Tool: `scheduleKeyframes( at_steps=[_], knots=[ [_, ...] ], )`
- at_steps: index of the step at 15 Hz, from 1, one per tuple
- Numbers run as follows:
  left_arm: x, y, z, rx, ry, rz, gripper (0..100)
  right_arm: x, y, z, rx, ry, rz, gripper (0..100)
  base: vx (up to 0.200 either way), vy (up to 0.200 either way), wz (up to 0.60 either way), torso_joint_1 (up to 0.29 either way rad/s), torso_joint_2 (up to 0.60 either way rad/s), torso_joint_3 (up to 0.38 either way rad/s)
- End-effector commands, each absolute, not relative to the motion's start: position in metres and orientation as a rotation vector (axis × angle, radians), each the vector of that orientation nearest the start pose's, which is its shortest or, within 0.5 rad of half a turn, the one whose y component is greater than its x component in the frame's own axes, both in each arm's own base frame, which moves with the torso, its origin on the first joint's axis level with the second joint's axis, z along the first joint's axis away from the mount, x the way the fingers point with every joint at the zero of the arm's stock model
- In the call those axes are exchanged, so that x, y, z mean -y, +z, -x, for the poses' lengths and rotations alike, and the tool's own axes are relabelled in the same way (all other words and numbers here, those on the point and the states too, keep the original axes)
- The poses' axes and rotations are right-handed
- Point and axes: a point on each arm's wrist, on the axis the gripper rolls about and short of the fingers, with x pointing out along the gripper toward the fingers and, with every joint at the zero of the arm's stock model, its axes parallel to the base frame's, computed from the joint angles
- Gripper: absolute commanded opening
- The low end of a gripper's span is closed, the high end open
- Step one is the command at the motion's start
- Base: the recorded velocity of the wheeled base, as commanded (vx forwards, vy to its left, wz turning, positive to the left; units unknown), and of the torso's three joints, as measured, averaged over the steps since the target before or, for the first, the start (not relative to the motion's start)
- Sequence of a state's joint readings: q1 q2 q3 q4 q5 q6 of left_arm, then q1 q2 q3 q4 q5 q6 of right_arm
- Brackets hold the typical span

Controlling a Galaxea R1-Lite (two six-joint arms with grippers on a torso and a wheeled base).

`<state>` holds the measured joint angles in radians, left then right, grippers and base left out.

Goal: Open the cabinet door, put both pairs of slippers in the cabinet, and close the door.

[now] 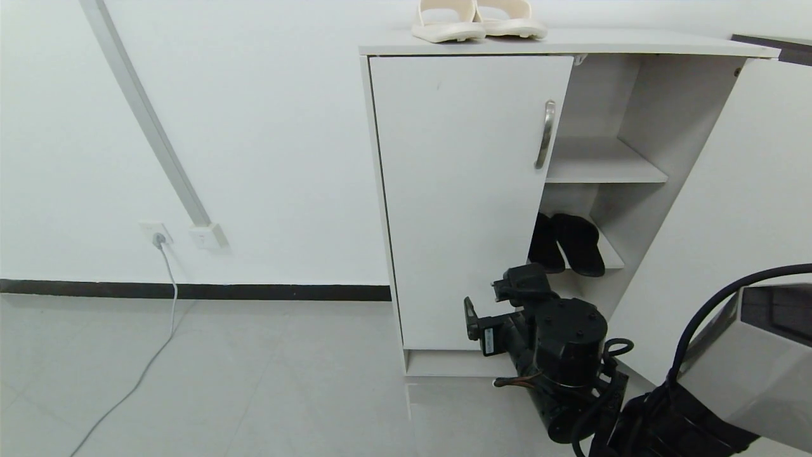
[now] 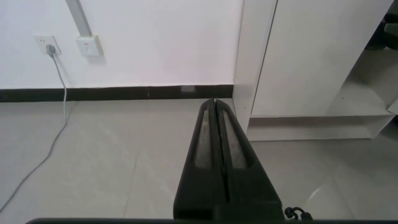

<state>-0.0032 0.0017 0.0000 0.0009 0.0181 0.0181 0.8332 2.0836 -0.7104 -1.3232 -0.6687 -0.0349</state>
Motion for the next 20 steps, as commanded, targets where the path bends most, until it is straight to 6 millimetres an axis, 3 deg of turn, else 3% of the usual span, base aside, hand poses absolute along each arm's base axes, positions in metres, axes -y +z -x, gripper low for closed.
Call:
scheduleKeyframes(
  at_steps=[1,10,20],
  knots=[
    [-0.0005,0.0755,0.0227,-0.002,0.015,-0.018,0,-0.2523,0.0989,-0.2482,-0.035,0.165,0.071,100,0.0,0.0,0.0,0.0,0.0,0.0],
    [-0.0004,0.0755,0.0226,-0.003,0.014,-0.018,0,-0.2521,0.0985,-0.2481,-0.037,0.165,0.082,100,0.0,0.0,0.0,0.0,0.0,0.0],
    [-0.0004,0.0754,0.0226,-0.005,0.014,-0.017,0,-0.2521,0.0985,-0.2481,-0.037,0.165,0.082,100,0.0,0.0,0.0,0.059,-0.38,-0.333]
  ],
)
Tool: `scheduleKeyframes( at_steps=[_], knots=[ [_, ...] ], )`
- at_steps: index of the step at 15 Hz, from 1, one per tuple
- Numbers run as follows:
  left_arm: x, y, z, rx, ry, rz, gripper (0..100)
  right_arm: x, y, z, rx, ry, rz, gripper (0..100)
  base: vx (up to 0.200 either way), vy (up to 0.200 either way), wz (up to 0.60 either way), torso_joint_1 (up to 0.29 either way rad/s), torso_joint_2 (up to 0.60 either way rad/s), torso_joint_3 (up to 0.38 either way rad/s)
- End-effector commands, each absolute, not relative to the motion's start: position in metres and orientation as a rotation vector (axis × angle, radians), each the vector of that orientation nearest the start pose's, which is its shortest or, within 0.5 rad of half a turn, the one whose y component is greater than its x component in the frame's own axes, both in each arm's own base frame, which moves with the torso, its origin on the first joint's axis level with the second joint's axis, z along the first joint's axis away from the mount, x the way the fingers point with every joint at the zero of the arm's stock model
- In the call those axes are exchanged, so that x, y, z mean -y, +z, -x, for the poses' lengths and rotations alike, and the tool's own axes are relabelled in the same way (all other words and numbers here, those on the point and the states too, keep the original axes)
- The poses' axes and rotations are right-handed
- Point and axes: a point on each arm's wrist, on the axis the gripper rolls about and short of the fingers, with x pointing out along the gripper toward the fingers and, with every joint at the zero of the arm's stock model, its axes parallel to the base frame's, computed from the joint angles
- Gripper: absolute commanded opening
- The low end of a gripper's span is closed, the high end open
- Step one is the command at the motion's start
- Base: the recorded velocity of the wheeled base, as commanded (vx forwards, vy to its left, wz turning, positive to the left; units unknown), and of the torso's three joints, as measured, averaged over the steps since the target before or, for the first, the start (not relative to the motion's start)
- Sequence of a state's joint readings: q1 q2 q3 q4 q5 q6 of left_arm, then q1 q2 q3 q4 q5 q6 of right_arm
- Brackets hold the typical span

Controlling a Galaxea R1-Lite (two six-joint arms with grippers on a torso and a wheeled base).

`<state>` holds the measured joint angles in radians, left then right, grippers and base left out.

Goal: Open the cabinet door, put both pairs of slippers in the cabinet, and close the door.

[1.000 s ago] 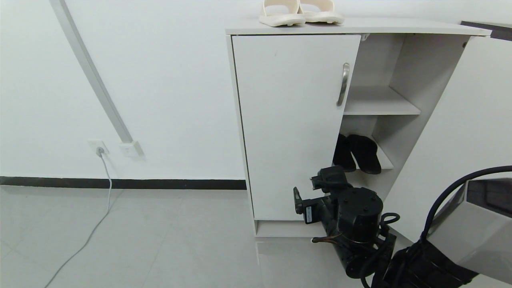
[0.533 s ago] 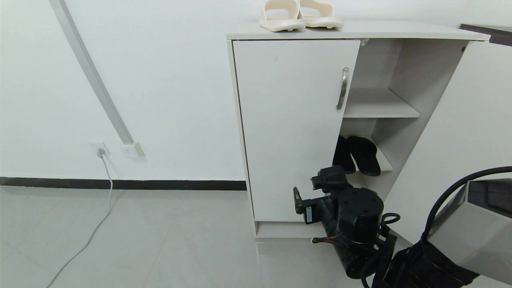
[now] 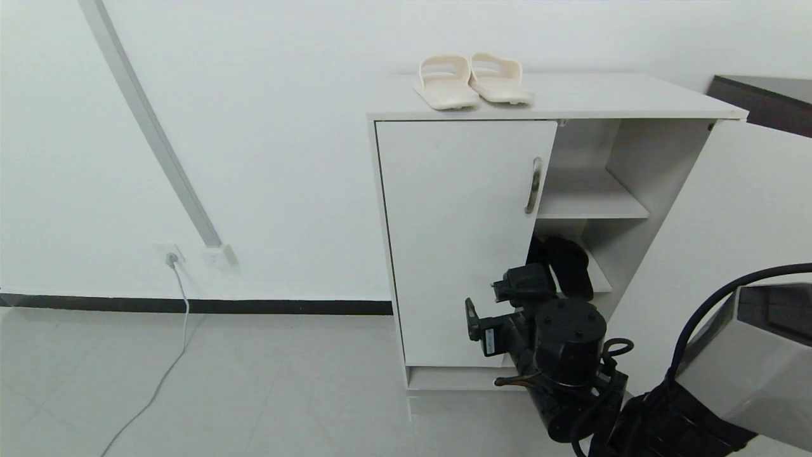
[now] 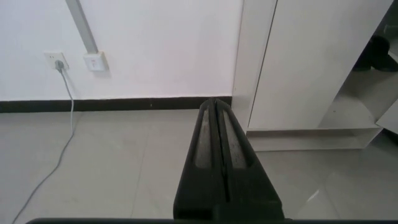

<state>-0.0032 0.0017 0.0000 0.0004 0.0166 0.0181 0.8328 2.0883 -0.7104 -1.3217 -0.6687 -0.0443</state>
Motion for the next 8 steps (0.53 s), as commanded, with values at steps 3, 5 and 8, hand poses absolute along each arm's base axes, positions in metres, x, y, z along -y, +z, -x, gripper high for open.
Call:
scheduleKeyframes(
  at_steps=[3,5,8],
  knots=[
    [-0.0004,0.0754,0.0227,-0.003,0.014,-0.018,0,-0.2521,0.0985,-0.2481,-0.037,0.165,0.082,100,0.0,0.0,0.0,0.131,-0.47,-0.331],
    [-0.0004,0.0755,0.0227,-0.002,0.014,-0.018,0,-0.2521,0.0985,-0.2481,-0.037,0.165,0.084,100,0.0,0.0,0.0,0.151,-0.47,-0.325],
    [-0.0004,0.0754,0.0226,-0.005,0.014,-0.018,0,-0.2521,0.0985,-0.2481,-0.037,0.165,0.084,100,0.0,0.0,0.0,0.173,-0.49,-0.317]
  ],
)
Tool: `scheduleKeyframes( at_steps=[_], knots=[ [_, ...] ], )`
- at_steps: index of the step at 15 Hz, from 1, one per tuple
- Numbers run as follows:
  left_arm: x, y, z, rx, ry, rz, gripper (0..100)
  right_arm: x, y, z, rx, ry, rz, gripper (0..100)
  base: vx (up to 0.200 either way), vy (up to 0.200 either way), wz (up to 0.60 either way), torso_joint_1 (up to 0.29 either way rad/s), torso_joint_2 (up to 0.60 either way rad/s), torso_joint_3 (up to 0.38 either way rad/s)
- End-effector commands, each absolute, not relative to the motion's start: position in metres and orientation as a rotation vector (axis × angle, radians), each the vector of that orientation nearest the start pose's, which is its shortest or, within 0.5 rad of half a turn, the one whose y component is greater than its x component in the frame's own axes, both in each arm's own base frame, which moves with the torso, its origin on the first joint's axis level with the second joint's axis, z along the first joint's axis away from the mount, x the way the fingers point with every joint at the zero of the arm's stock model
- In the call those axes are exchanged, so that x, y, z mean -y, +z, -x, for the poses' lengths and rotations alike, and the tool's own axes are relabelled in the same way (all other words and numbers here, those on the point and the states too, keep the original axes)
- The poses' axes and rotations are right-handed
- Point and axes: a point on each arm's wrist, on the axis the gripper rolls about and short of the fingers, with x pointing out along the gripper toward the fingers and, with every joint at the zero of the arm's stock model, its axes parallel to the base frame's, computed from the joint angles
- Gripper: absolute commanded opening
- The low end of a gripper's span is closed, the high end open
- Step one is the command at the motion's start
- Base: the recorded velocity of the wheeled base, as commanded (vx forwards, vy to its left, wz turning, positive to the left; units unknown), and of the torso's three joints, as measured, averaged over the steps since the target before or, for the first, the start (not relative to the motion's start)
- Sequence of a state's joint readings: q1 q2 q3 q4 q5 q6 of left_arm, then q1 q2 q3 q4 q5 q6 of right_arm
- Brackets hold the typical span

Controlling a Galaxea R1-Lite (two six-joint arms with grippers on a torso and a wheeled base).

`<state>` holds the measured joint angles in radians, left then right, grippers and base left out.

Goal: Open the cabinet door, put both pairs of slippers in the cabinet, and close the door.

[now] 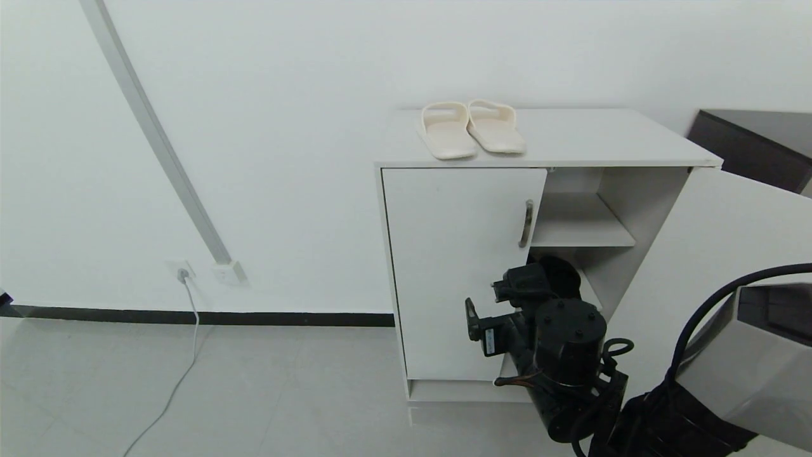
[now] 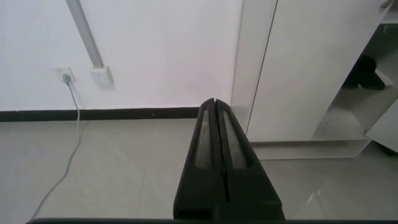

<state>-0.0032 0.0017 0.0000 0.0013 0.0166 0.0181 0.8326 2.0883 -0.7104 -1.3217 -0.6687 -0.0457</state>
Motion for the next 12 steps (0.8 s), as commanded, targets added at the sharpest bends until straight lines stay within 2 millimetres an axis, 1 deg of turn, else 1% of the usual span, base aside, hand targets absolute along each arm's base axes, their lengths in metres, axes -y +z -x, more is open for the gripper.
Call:
scheduleKeyframes(
  at_steps=[1,8,12],
  knots=[
    [-0.0004,0.0755,0.0226,-0.003,0.014,-0.018,0,-0.2521,0.0985,-0.2481,-0.037,0.165,0.084,100,0.0,0.0,0.0,0.178,-0.49,-0.305],
    [-0.0004,0.0755,0.0226,-0.003,0.014,-0.018,0,-0.2521,0.0986,-0.2481,-0.035,0.165,0.084,100,0.0,0.0,0.0,0.21,-0.52,-0.316],
    [-0.0004,0.0754,0.0226,-0.005,0.014,-0.017,0,-0.2521,0.0986,-0.2481,-0.035,0.163,0.084,100,0.0,0.0,0.0,0.245,-0.56,-0.325]
  ],
)
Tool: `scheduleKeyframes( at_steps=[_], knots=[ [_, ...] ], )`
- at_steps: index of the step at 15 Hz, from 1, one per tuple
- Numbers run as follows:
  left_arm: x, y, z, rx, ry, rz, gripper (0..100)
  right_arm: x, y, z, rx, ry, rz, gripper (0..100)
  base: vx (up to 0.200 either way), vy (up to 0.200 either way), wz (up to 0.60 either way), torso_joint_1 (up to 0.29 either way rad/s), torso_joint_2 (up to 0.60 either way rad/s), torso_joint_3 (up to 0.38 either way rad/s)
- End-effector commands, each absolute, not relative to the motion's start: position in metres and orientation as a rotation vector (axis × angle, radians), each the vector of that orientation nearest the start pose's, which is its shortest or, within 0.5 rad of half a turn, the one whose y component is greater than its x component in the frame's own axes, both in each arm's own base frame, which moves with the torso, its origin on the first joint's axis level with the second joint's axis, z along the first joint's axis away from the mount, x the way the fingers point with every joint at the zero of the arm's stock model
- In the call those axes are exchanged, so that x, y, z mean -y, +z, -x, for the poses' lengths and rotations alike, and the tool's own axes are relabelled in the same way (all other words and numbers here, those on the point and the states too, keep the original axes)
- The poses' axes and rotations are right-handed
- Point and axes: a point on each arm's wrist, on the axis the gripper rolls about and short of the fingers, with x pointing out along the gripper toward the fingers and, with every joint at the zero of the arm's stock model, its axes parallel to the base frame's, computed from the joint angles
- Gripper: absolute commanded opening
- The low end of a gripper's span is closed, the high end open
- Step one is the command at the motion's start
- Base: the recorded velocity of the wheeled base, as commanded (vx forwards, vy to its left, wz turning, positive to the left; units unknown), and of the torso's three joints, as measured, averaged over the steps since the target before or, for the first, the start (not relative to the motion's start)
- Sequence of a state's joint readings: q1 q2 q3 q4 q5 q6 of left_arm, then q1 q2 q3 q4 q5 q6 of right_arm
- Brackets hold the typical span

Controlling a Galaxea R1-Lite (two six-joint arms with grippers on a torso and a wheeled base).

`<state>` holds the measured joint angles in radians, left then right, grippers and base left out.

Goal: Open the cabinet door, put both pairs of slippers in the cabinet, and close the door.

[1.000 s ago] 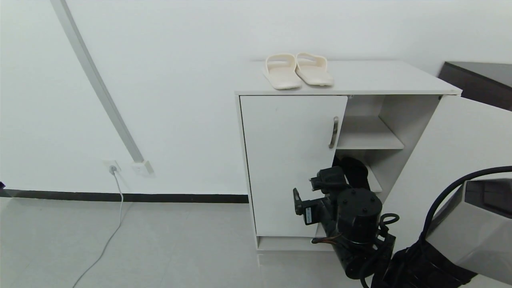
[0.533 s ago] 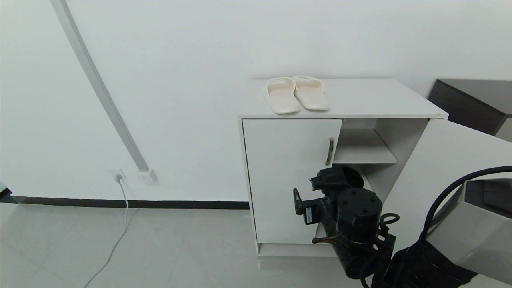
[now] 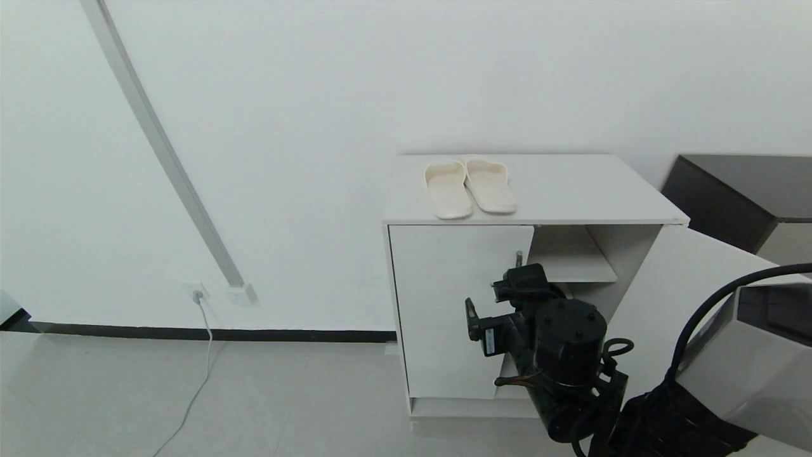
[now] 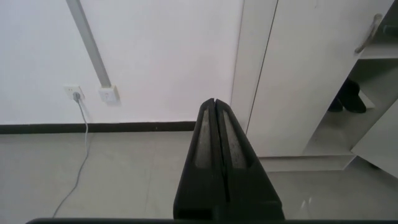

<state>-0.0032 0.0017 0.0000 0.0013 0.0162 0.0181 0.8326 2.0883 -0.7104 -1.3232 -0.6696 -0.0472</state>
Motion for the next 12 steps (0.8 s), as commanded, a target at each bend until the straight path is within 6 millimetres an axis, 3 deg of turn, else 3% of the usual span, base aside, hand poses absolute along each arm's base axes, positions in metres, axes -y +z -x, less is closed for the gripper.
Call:
scheduleKeyframes(
  at_steps=[1,7,12],
  knots=[
    [0.0,0.076,0.023,-0.002,0.014,-0.017,0,-0.252,0.099,-0.248,-0.035,0.163,0.084,100,0.0,0.0,0.0,0.256,-0.58,-0.334],
    [-0.001,0.076,0.023,-0.002,0.017,-0.014,0,-0.253,0.103,-0.25,-0.005,0.183,0.095,100,0.0,0.0,0.0,0.233,-0.51,-0.283],
    [0.0,0.076,0.023,-0.002,0.015,-0.017,0,-0.26,0.134,-0.273,-0.079,0.159,0.046,100,0.0,0.0,0.0,0.119,-0.26,-0.141]
  ],
)
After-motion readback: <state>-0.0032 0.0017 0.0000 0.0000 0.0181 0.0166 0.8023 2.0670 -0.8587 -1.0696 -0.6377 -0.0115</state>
